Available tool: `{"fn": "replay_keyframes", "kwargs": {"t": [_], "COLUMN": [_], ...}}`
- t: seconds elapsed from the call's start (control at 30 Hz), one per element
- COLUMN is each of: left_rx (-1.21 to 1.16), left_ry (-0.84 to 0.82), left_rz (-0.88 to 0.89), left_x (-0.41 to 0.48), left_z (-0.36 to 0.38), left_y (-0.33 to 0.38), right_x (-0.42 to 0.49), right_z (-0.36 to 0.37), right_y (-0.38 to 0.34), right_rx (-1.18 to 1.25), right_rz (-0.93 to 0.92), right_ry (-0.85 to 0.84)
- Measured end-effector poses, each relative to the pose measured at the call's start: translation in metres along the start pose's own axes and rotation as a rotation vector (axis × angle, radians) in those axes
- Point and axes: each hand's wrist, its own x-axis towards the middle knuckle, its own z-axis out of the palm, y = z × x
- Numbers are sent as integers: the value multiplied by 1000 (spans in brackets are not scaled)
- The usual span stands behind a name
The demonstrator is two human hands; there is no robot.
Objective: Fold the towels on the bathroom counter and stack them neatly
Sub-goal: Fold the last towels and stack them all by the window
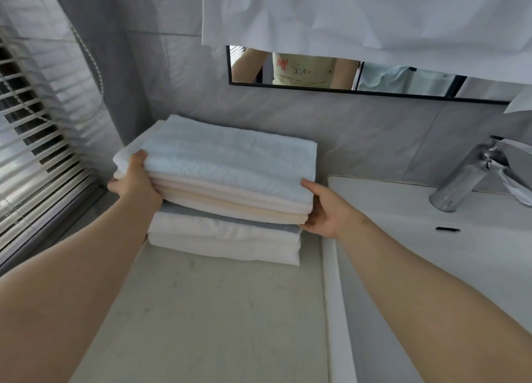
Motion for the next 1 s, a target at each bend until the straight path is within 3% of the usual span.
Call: {"fn": "replay_keyframes", "kwargs": {"t": [0.17,0.27,0.37,0.47,0.6,0.7,0.87,1.0], "left_rx": [52,61,174,322,403,152,31,-27], "left_ry": [79,131,138,159,220,212,-7,-132], "left_rz": [-5,5,19,53,60,-99,-442,-486], "left_x": [-9,-15,-19,-19,-14,-24,-68,-78], "left_z": [5,8,12,14,12,12,22,28], "left_y": [-10,-13,-20,-25,-19,-22,-52,-68], "right_x": [-8,-3,-7,-7,-12,-14,-9,-8], "right_z": [2,7,15,12,9,8,3,-4], "right_y": [-2,2,11,20,13,16,28,35], "right_rx": [-76,-90,-311,-409,-229,-66,-130,-186], "right_rz": [-89,-351,-530,-390,-100,5,53,14], "right_ry": [82,80,8,79,136,220,263,153]}}
